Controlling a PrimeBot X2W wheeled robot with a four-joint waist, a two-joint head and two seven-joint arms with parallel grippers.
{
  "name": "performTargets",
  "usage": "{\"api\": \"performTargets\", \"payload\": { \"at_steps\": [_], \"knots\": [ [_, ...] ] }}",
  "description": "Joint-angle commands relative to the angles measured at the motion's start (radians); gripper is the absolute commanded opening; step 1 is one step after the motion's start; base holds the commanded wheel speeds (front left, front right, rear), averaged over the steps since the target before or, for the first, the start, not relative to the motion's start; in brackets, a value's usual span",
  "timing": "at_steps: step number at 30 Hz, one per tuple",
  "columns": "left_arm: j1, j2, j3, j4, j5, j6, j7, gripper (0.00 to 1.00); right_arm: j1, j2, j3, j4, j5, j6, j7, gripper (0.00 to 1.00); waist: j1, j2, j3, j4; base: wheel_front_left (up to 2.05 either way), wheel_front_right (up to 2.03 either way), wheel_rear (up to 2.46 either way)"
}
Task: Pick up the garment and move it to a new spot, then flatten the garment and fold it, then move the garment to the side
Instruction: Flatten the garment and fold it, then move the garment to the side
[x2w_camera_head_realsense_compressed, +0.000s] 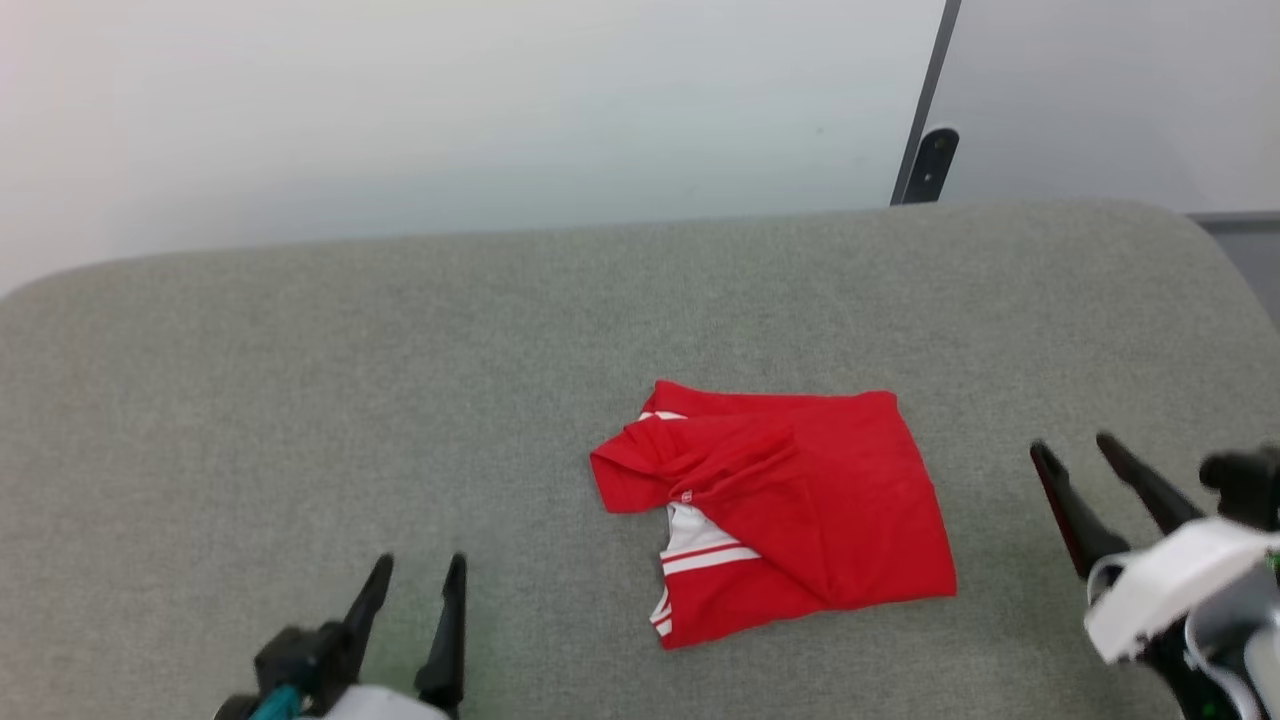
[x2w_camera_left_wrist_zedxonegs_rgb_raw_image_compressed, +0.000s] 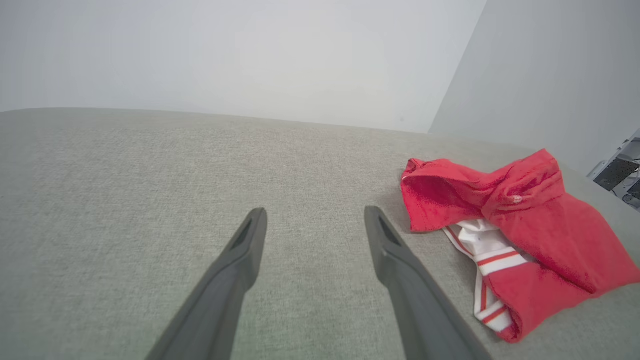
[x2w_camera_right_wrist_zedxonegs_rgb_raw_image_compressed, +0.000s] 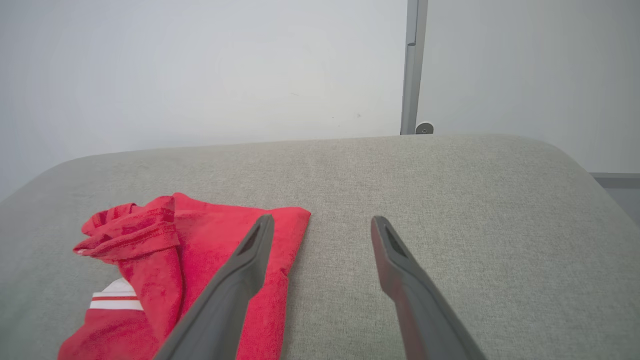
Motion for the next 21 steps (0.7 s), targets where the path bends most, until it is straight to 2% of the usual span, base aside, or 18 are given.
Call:
{"api": "performTargets", "payload": {
  "at_steps": [1, 13, 21],
  "knots": [
    [0.030, 0.008, 0.010, -0.007, 0.008, -0.005, 0.000, 1.00, 0.042, 0.011, -0.018, -0.011, -0.007, -0.001, -0.016, 1.00, 0.0000, -0.0001, -0.024, -0.001, 0.00, 0.00, 0.00],
    [0.228, 0.002, 0.077, -0.154, 0.008, 0.030, 0.000, 1.00, 0.295, 0.071, -0.155, -0.161, -0.042, -0.001, -0.009, 1.00, 0.0000, -0.0001, -0.043, -0.005, 0.00, 0.00, 0.00],
    [0.320, -0.007, 0.069, -0.255, 0.031, 0.056, 0.001, 1.00, 0.399, 0.114, -0.235, -0.278, -0.080, -0.001, 0.050, 1.00, 0.0000, -0.0001, -0.036, -0.002, 0.00, 0.00, 0.00]
  ]
}}
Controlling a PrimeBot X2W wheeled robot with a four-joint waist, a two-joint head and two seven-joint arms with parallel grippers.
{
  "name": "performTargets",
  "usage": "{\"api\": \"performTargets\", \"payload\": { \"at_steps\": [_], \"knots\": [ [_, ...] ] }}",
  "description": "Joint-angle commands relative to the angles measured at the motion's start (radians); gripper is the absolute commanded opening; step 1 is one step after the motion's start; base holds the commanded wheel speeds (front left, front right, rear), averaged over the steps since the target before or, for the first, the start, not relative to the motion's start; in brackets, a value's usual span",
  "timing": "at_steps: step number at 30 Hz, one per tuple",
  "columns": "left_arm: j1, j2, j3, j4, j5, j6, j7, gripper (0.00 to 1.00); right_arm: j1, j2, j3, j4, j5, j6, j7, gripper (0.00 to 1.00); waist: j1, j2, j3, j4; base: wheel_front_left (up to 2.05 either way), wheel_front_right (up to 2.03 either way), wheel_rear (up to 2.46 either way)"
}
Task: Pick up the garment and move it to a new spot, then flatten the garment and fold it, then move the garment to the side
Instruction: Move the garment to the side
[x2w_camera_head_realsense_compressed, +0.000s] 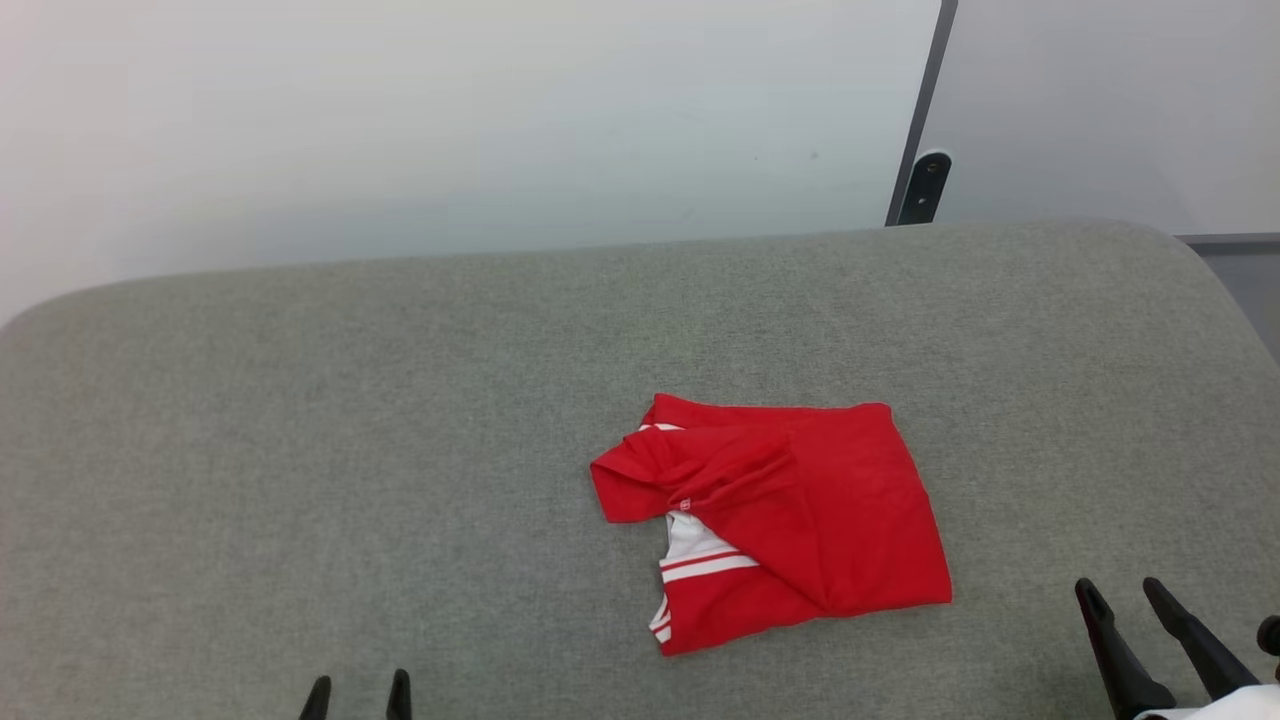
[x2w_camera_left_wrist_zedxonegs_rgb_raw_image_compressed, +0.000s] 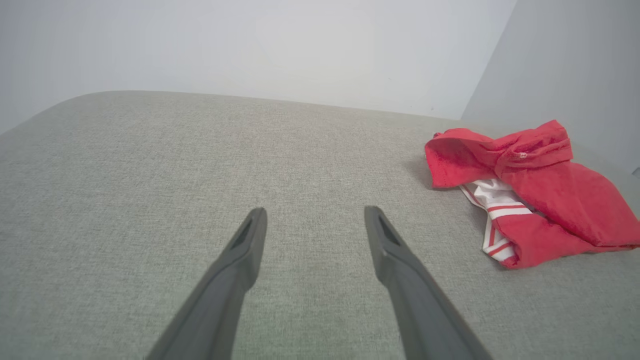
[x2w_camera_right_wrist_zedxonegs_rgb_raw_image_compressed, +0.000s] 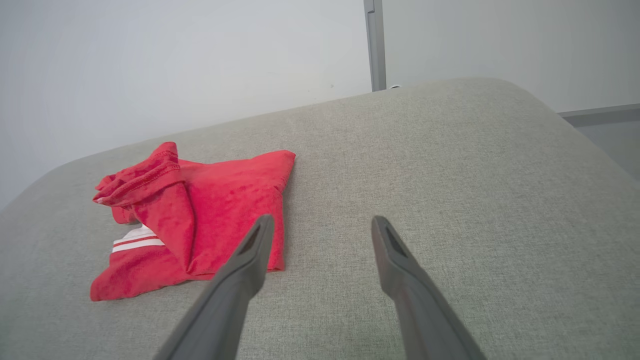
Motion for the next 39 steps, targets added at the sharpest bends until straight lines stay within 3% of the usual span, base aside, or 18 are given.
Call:
{"api": "performTargets", "payload": {
  "at_steps": [1, 22, 33, 39],
  "knots": [
    [0.010, -0.003, -0.005, -0.009, 0.007, 0.006, 0.002, 1.00, 0.016, 0.014, -0.014, -0.020, -0.011, -0.001, 0.013, 1.00, 0.0000, -0.0001, 0.000, 0.001, 0.00, 0.00, 0.00],
    [-0.003, -0.006, -0.043, -0.026, 0.000, 0.023, 0.016, 1.00, 0.015, 0.039, -0.025, -0.063, -0.040, -0.001, 0.084, 1.00, 0.0000, -0.0001, 0.000, 0.014, 0.00, 0.00, 0.00],
    [-0.082, -0.018, -0.101, 0.006, 0.002, 0.013, 0.008, 1.00, -0.282, -0.013, 0.066, 0.025, -0.076, -0.001, 0.180, 1.00, 0.0000, -0.0001, 0.040, 0.092, 0.00, 0.00, 0.00],
    [-0.156, -0.029, -0.137, 0.042, -0.009, 0.004, 0.001, 1.00, -0.437, -0.052, 0.079, 0.180, -0.071, -0.001, 0.391, 1.00, 0.0000, -0.0001, 0.098, 0.180, 0.00, 0.00, 0.00]
  ]
}}
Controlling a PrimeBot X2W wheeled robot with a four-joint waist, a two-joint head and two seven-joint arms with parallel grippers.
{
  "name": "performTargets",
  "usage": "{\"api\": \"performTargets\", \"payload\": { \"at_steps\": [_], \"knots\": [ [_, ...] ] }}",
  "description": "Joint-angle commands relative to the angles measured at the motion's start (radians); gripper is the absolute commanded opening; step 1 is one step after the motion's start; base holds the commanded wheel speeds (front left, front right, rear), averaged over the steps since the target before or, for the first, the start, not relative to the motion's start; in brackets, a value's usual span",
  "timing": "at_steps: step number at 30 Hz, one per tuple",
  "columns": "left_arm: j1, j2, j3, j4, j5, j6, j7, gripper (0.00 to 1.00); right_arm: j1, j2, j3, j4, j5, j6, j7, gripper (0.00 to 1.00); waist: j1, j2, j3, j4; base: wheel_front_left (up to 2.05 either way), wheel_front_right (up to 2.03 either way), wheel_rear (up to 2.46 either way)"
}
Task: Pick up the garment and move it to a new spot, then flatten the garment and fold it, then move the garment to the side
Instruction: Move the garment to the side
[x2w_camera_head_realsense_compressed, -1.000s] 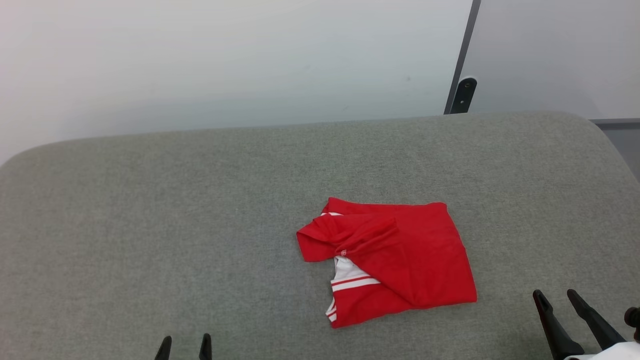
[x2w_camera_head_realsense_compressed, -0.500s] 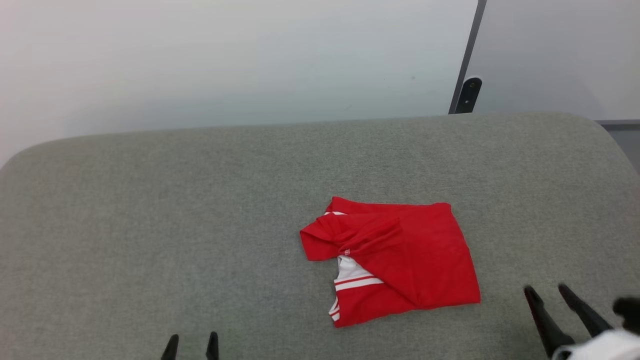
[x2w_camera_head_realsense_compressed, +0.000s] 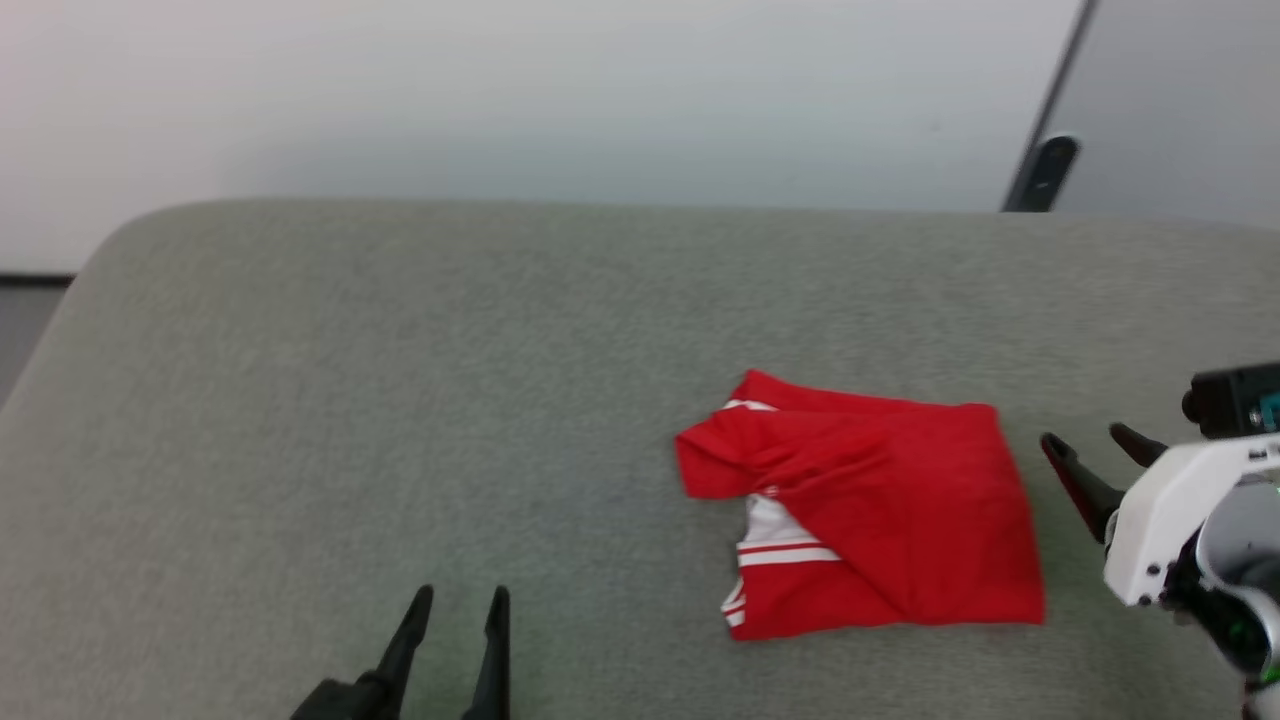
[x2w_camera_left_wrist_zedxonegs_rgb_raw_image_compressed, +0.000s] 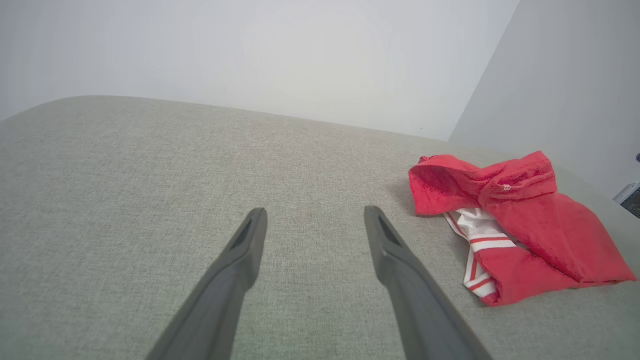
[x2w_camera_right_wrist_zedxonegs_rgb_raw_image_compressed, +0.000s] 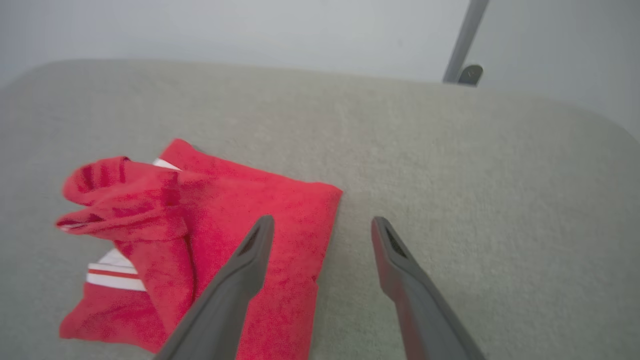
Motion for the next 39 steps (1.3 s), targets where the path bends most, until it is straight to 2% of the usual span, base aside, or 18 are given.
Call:
{"api": "performTargets", "payload": {
  "at_steps": [1, 7, 11, 14, 20, 21, 22, 23, 28, 33, 39],
  "knots": [
    [-0.023, -0.004, -0.007, 0.009, -0.006, -0.008, -0.005, 1.00, -0.033, -0.013, 0.007, 0.028, 0.009, -0.001, 0.053, 1.00, 0.0000, 0.0000, 0.060, 0.067, 0.00, 0.00, 0.00],
    [-0.079, -0.012, -0.033, 0.032, -0.018, -0.010, -0.007, 1.00, -0.106, -0.072, 0.069, 0.119, 0.043, -0.001, 0.289, 1.00, 0.0000, 0.0000, 0.114, 0.125, 0.00, 0.00, 0.00],
    [-0.114, -0.014, -0.046, 0.032, -0.021, -0.014, -0.008, 1.00, -0.131, -0.085, 0.077, 0.155, 0.072, -0.001, 0.379, 1.00, 0.0000, 0.0000, 0.153, 0.154, 0.00, 0.00, 0.00],
    [-0.137, -0.015, -0.053, 0.032, -0.030, -0.012, -0.006, 1.00, -0.145, -0.080, 0.103, 0.189, 0.078, -0.001, 0.421, 1.00, 0.0000, 0.0000, 0.185, 0.164, 0.00, 0.00, 0.00],
    [-0.191, -0.015, -0.086, 0.032, -0.055, 0.004, -0.006, 1.00, -0.153, -0.048, 0.131, 0.266, 0.066, -0.001, 0.414, 1.00, 0.0000, 0.0000, 0.233, 0.181, 0.00, 0.00, 0.00],
    [-0.196, -0.015, -0.087, 0.033, -0.054, 0.006, -0.006, 1.00, -0.152, -0.045, 0.137, 0.272, 0.067, -0.001, 0.408, 0.78, 0.0000, 0.0000, 0.236, 0.180, 0.00, 0.00, 0.00],
    [-0.201, -0.015, -0.088, 0.036, -0.052, 0.007, -0.006, 1.00, -0.150, -0.042, 0.144, 0.279, 0.069, -0.001, 0.402, 0.16, 0.0000, 0.0000, 0.237, 0.179, 0.00, 0.00, 0.00],
    [-0.202, -0.015, -0.086, 0.040, -0.048, 0.007, -0.006, 1.00, -0.150, -0.039, 0.151, 0.287, 0.071, -0.001, 0.397, 0.00, 0.0000, 0.0000, 0.238, 0.176, 0.00, 0.00, 0.00],
    [-0.212, -0.015, -0.082, 0.052, -0.029, -0.007, -0.006, 1.00, -0.145, -0.030, 0.162, 0.281, 0.100, 0.000, 0.332, 0.00, 0.0000, 0.0000, 0.225, 0.151, 0.00, 0.00, 0.00],
    [-0.207, -0.015, -0.059, 0.041, -0.016, -0.017, -0.006, 1.00, -0.145, -0.033, 0.146, 0.203, 0.157, 0.002, 0.225, 0.00, 0.0000, 0.0000, 0.207, 0.104, 0.00, 0.00, 0.00],
    [-0.204, -0.015, -0.047, 0.033, 0.006, -0.031, -0.006, 1.00, -0.110, -0.140, 0.102, 0.031, 0.214, 0.001, 0.166, 0.00, 0.0000, 0.0000, 0.212, 0.035, 0.00, 0.00, 0.00]
  ]
}}
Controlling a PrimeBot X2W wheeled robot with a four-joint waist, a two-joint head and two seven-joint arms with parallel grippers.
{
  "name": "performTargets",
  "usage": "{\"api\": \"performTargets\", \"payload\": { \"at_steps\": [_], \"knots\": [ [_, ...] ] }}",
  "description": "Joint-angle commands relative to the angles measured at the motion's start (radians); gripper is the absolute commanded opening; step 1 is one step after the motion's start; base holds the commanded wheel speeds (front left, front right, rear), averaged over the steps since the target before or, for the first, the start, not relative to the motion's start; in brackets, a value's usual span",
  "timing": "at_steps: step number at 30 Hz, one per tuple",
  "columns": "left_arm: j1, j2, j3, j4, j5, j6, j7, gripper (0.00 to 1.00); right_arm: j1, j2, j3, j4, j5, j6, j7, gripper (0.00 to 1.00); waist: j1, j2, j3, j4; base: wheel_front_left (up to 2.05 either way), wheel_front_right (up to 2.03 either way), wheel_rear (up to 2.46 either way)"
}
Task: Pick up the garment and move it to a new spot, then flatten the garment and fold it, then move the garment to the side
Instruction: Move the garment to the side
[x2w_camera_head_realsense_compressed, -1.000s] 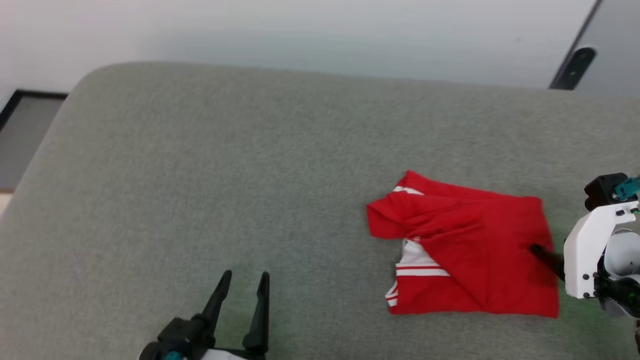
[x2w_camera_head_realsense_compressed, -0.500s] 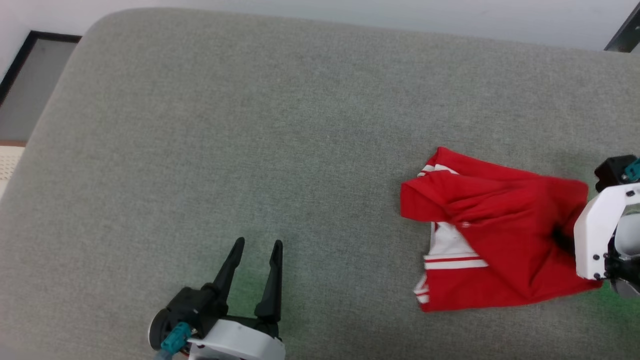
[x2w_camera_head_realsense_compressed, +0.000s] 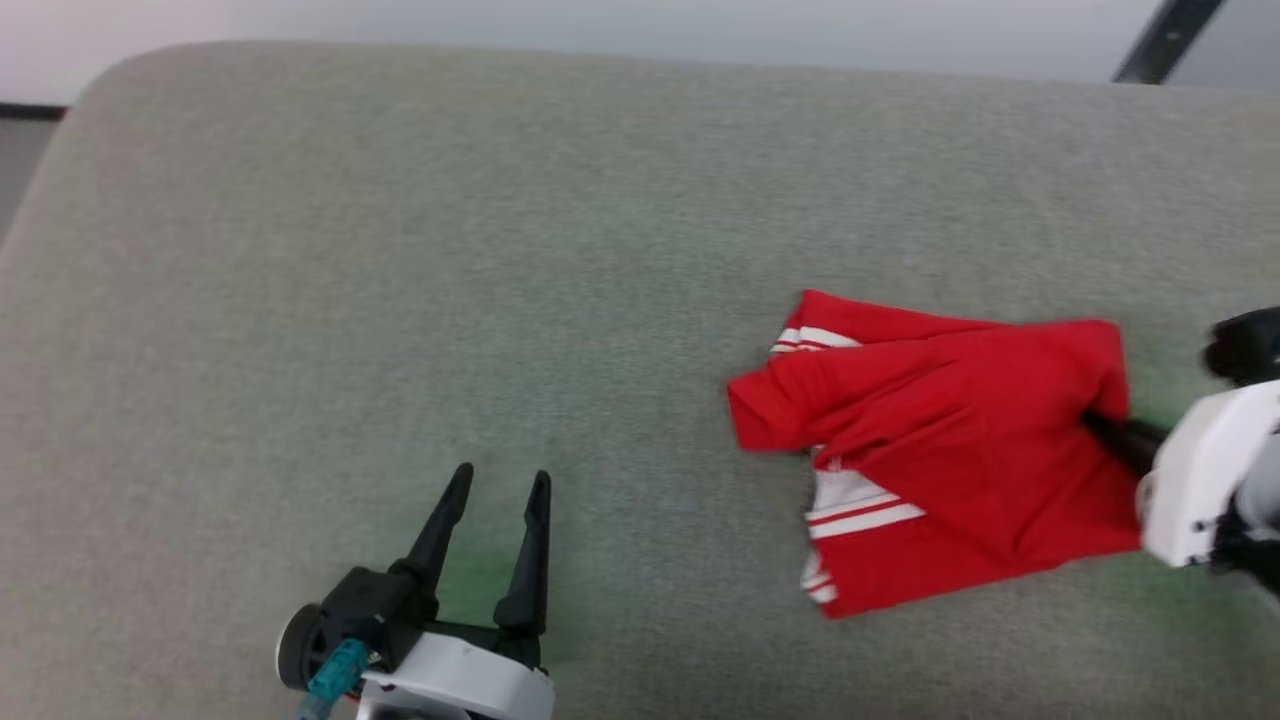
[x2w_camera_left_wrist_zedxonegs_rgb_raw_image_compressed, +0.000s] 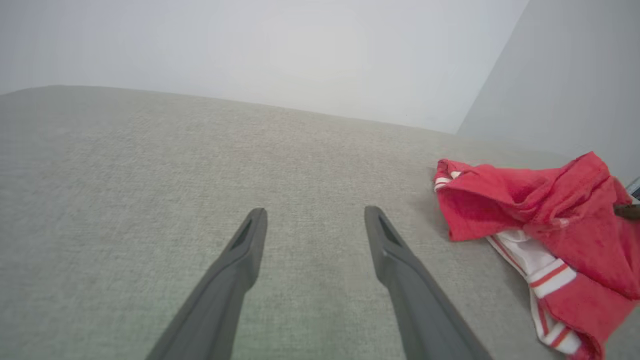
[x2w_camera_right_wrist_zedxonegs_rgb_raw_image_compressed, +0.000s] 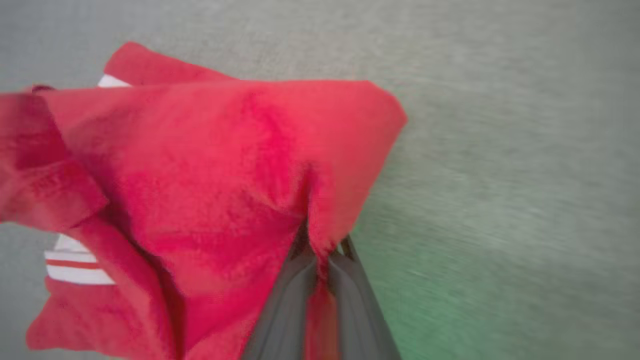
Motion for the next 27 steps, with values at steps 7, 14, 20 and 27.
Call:
{"api": "performTargets", "payload": {
  "at_steps": [7, 14, 20, 27],
  "knots": [
    [-0.018, 0.000, 0.006, -0.012, 0.024, -0.016, 0.001, 1.00, 0.065, -0.121, -0.143, -0.168, 0.045, 0.001, 0.010, 0.00, 0.0000, 0.0000, 0.020, -0.106, 0.00, 0.00, 0.00],
    [-0.051, 0.005, 0.015, -0.010, 0.052, -0.027, 0.001, 1.00, 0.049, -0.168, -0.296, -0.154, 0.025, 0.001, 0.014, 0.00, 0.0000, 0.0000, 0.061, -0.153, 0.00, 0.00, 0.00],
    [-0.078, 0.021, 0.019, -0.019, 0.077, -0.032, 0.001, 1.00, -0.002, -0.182, -0.378, -0.043, -0.011, 0.001, -0.034, 0.00, 0.0000, 0.0000, 0.108, -0.165, 0.00, 0.00, 0.00],
    [-0.107, 0.040, 0.037, -0.061, 0.099, -0.034, 0.001, 1.00, -0.104, -0.223, -0.391, 0.156, -0.114, 0.001, -0.151, 0.00, 0.0000, 0.0000, 0.181, -0.154, 0.00, 0.00, 0.00]
  ]
}}
